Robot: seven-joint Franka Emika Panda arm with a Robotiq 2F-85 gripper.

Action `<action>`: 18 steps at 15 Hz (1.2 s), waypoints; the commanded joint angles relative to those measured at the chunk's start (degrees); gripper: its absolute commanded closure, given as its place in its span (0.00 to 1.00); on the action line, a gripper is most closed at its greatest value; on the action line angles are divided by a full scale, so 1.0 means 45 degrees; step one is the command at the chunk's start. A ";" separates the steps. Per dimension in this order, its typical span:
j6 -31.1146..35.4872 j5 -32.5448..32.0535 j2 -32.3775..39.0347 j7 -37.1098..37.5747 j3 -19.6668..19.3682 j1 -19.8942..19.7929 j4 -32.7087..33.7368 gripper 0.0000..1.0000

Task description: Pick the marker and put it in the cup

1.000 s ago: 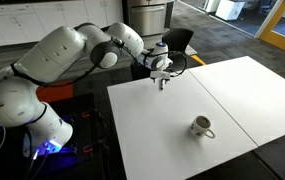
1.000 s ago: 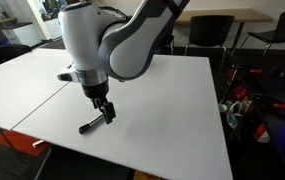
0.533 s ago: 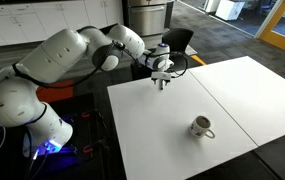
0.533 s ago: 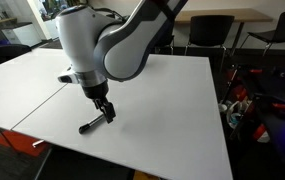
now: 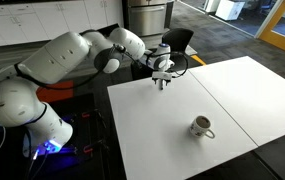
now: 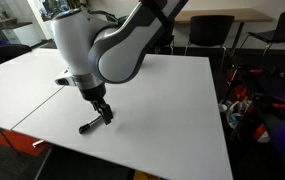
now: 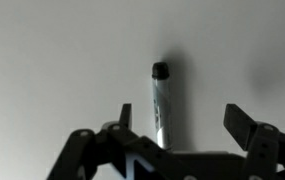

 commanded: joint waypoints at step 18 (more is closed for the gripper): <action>-0.1284 0.0168 0.0194 -0.0076 0.0250 0.0035 0.1307 0.95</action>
